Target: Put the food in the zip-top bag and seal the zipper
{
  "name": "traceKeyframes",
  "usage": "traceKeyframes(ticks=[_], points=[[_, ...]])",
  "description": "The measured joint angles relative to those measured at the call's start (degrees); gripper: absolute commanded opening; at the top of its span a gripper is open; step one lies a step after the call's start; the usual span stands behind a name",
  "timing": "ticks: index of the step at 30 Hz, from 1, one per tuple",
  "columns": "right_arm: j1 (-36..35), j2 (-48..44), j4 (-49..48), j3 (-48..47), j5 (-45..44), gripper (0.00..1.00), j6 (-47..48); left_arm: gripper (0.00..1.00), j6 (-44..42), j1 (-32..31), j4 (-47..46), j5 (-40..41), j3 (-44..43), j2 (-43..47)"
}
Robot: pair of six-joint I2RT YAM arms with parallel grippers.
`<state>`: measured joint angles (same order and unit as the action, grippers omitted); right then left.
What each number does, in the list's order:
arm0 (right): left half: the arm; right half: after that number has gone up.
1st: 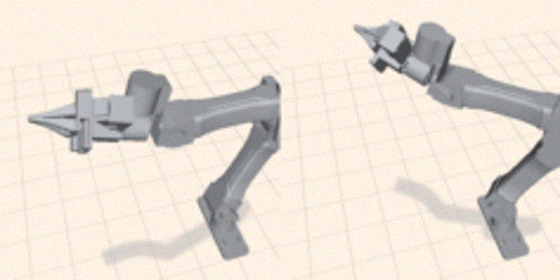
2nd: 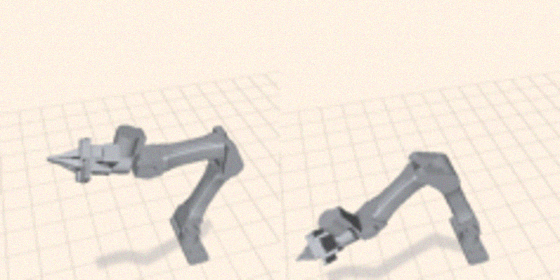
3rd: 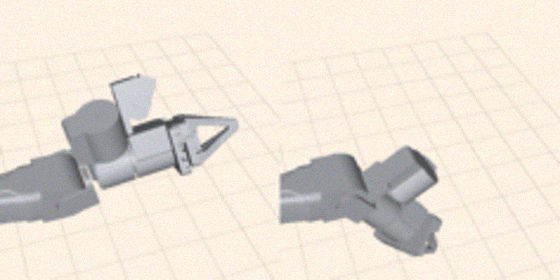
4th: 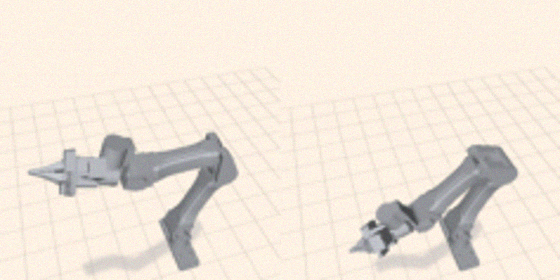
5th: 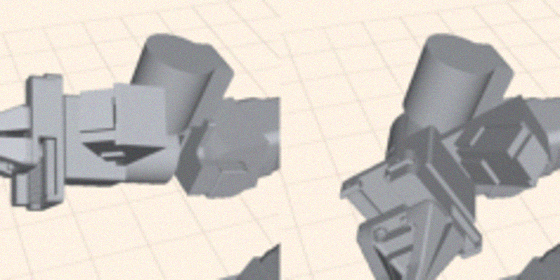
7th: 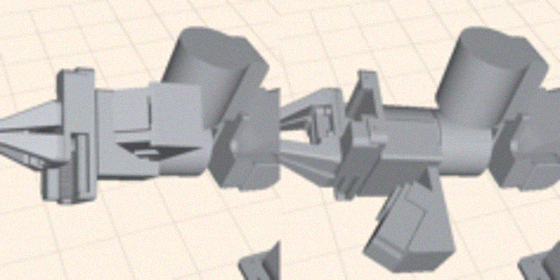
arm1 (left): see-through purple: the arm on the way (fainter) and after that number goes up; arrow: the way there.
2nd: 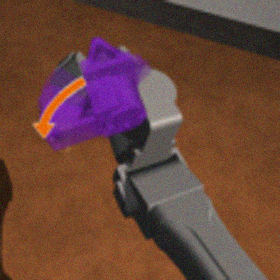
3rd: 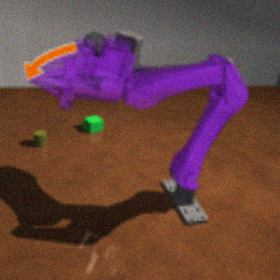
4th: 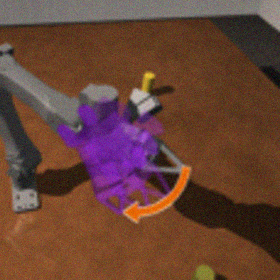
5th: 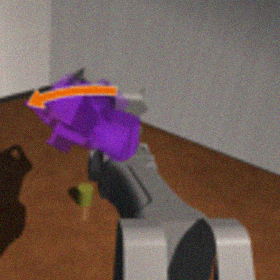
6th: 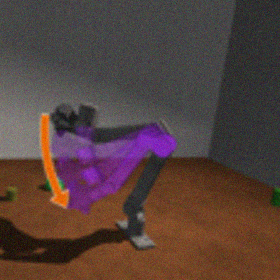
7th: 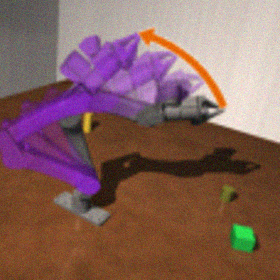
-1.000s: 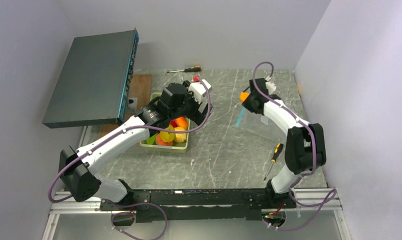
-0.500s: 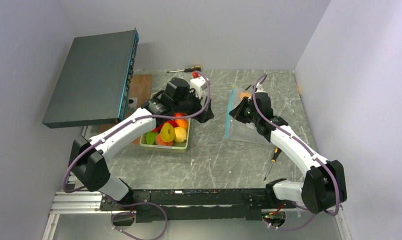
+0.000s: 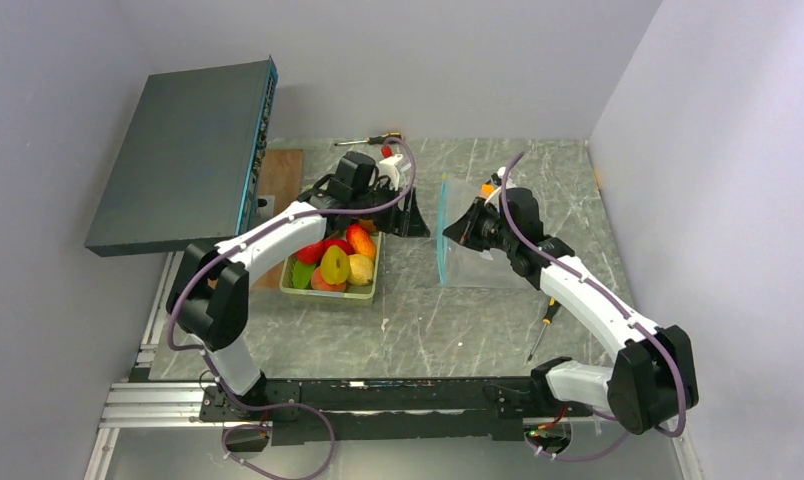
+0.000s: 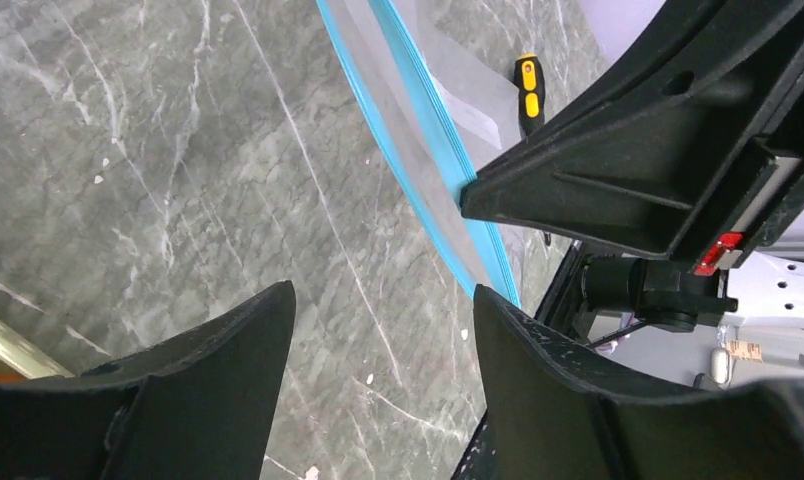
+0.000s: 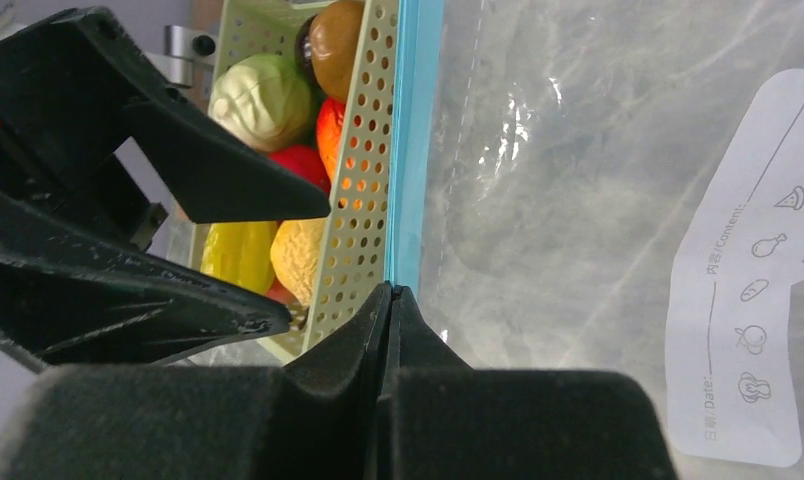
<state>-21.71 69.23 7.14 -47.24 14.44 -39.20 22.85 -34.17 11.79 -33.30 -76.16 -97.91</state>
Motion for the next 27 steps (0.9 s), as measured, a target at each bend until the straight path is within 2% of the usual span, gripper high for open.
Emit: traceKeyframes(ticks=[5,9,18,21,23,27], points=[[-1.7,-1.0,0.2,0.0,0.7,0.0,0.0,0.6,1.1,0.0,-0.9,-1.9,0.0,-0.4],[-3.3,-1.0,0.4,0.0,0.9,0.0,0.0,0.58,2.2,0.0,-1.4,-3.7,-0.2,-1.7],[-5.9,-1.0,0.8,-0.1,0.7,0.0,0.0,0.32,2.5,0.0,0.3,-4.3,-1.7,-4.7],[-7.2,-0.9,1.9,-0.7,-0.5,0.0,0.3,0.28,2.5,0.0,0.5,-4.5,-2.2,-5.2],[-8.7,-0.6,3.0,-1.5,-2.2,0.0,0.8,0.21,2.3,0.0,1.3,-4.6,-2.8,-5.4],[-12.7,0.2,5.4,-3.9,-7.6,0.0,3.0,0.0,1.8,0.0,2.7,-4.7,-4.1,-5.6]])
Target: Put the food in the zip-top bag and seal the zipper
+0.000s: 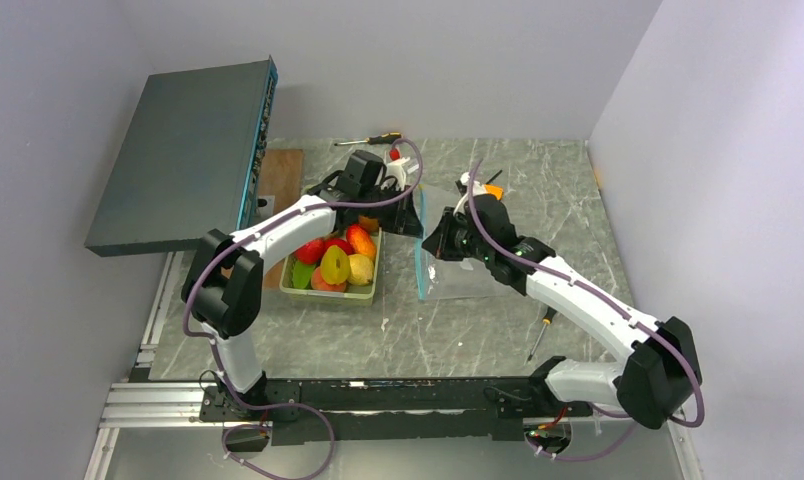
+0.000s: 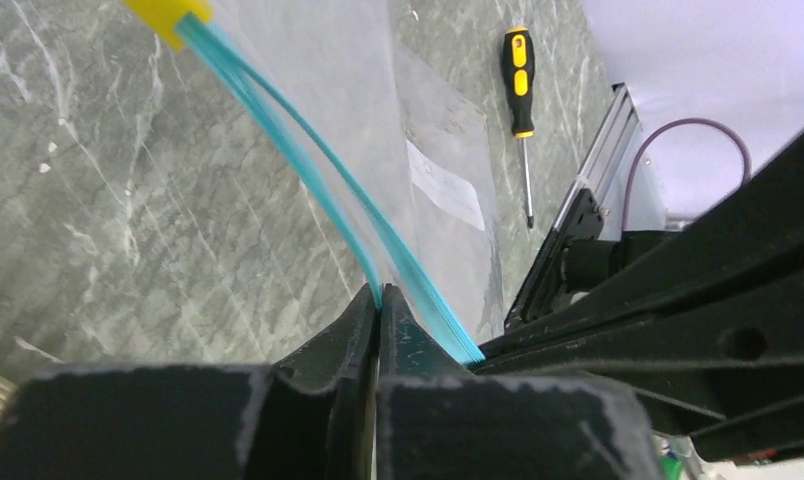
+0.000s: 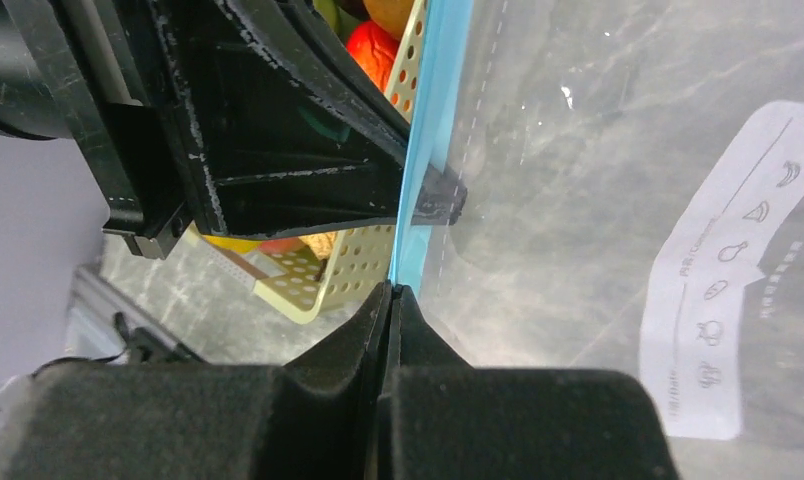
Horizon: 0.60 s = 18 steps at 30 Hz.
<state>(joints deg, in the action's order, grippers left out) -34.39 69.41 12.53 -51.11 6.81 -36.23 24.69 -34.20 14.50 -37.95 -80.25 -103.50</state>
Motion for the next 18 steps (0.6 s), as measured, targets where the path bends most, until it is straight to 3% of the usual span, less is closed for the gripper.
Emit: traceKeyframes(ticks=[8,14,16,18], points=[[-10.8,4.5,11.1,-9.0,-22.3,0.01,4.5,0.0,-1.4,0.0,2.6,1.0,-0.9,0.0],[-17.9,14.0,19.3,-18.2,-41.5,0.13,4.7,0.0,-0.8,0.0,2.5,0.9,-0.9,0.0],[-18.4,16.0,20.9,-19.6,-45.9,0.26,4.3,0.0,0.0,0.3,2.5,0.8,-0.9,0.0],[-18.6,17.2,21.6,-20.0,-49.4,0.32,4.5,0.0,0.6,0.6,2.5,0.7,-0.9,0.0]])
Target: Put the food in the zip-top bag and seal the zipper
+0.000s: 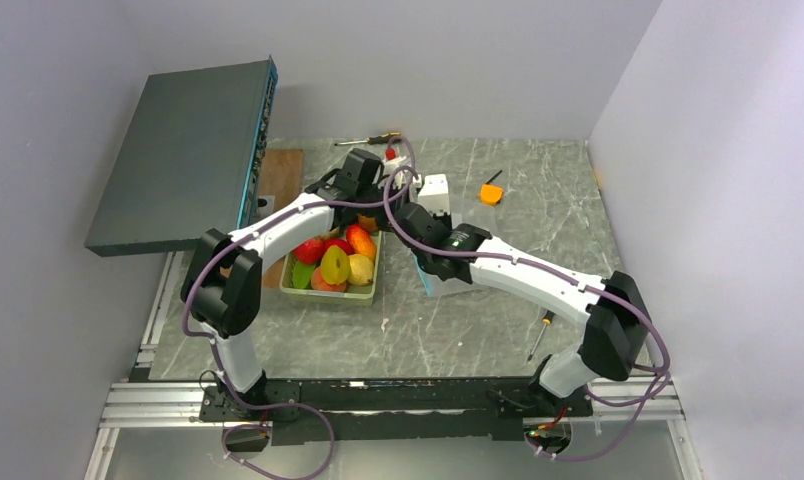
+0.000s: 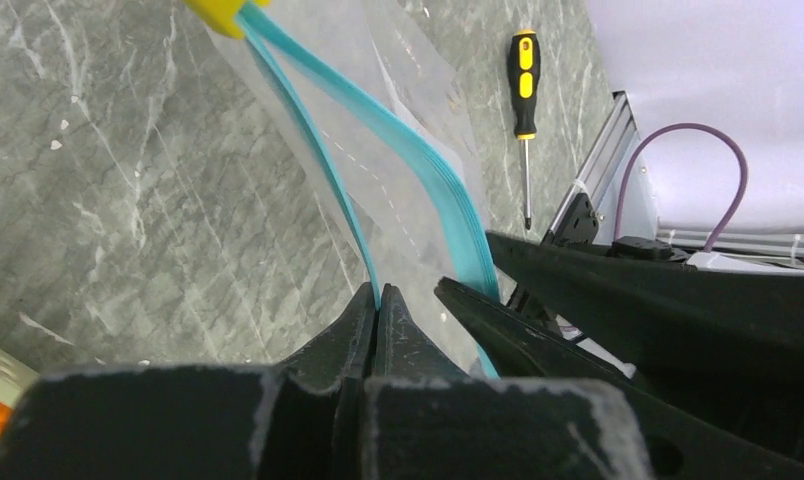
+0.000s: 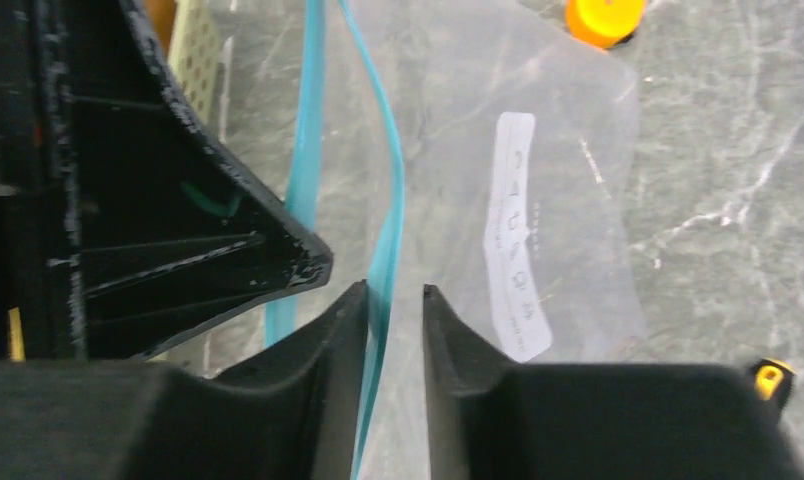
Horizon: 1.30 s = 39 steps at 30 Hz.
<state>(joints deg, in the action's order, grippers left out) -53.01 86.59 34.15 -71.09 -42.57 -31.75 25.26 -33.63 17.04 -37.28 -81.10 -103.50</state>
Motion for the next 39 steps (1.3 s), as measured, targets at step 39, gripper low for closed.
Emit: traceKeyframes(ticks=[39], points=[[3.0,-18.9,6.6,12.0,-1.3,0.0,-4.7,0.39,-0.8,-7.5,3.8,3.2,-1.7,-1.5]])
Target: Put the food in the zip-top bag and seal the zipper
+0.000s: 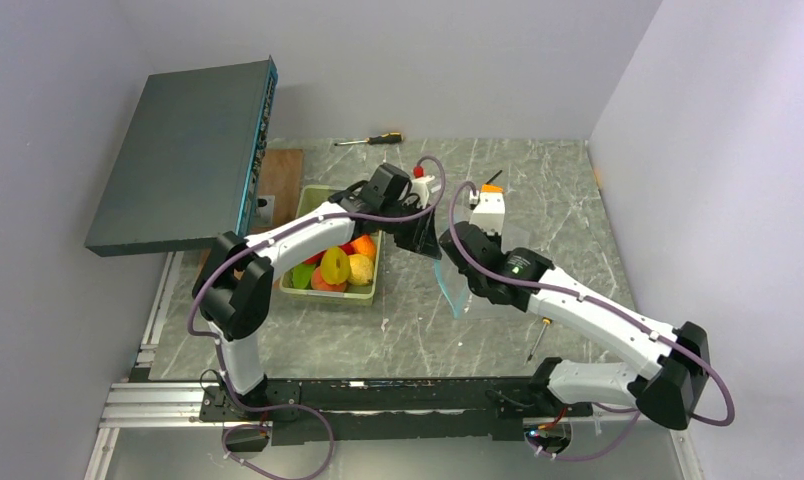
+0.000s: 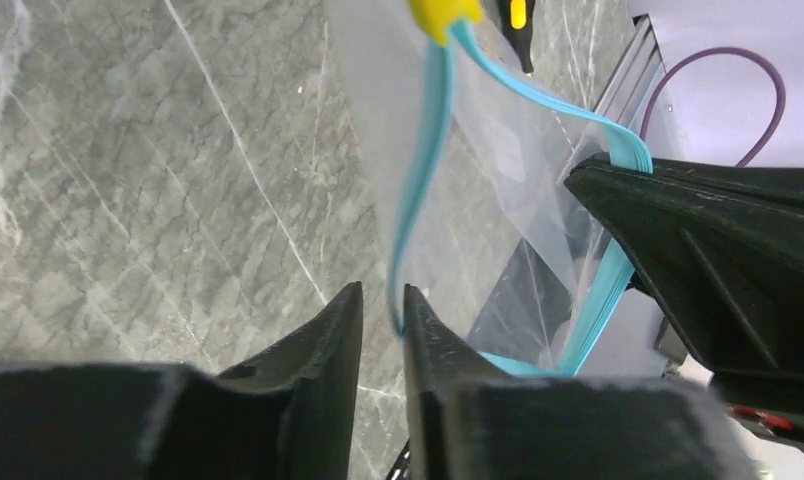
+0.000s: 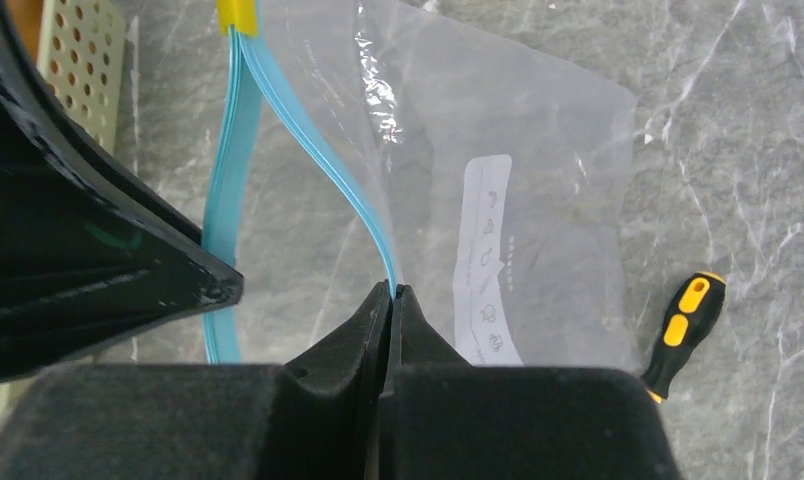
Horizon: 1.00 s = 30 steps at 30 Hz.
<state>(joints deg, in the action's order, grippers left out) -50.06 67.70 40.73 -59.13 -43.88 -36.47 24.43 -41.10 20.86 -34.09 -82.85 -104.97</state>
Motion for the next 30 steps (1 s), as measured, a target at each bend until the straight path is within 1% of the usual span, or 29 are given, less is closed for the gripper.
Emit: traceKeyframes(ticks=[1,3,7,10,15,19,21,22,25,27,30], points=[[0.0,-0.8,-0.4,1.1,0.1,0.0,0.1,0.5,-0.2,0.0,0.0,0.1,0.0,0.0],[0.0,-2.5,-1.1,3.1,0.3,0.0,0.7,0.64,-1.0,0.1,-0.2,1.0,0.1,0.0],[0.1,-4.6,-3.2,5.7,0.6,0.0,3.0,0.79,-2.7,0.4,-1.0,4.0,2.4,1.3],[0.1,-5.1,-4.6,6.3,0.6,0.0,4.9,0.98,-3.9,0.4,-1.0,6.4,4.0,3.1],[0.1,-6.8,-7.2,6.3,1.1,0.0,6.6,1.0,-3.6,0.6,-1.2,9.3,6.8,9.4],[0.1,-7.6,-8.5,6.3,2.7,0.0,7.8,1.0,-1.9,0.7,-2.3,12.6,15.1,21.5],[0.1,-7.8,-8.8,6.3,3.8,0.0,8.0,1.0,-0.2,0.3,-2.1,15.7,18.9,28.7],[0.1,-8.1,-9.2,6.4,4.3,0.0,8.1,0.99,0.5,0.2,-1.9,17.4,20.1,31.2],[0.0,-9.3,-10.2,7.2,5.6,0.0,8.4,0.93,3.6,-0.9,0.1,24.7,23.4,39.6],[-0.1,-9.7,-10.4,7.4,6.6,0.0,8.4,0.93,5.5,-1.5,3.0,29.9,24.3,43.7],[-0.2,-9.7,-11.1,7.4,8.9,0.0,8.7,0.93,9.3,-2.1,9.4,39.1,24.3,46.9]])
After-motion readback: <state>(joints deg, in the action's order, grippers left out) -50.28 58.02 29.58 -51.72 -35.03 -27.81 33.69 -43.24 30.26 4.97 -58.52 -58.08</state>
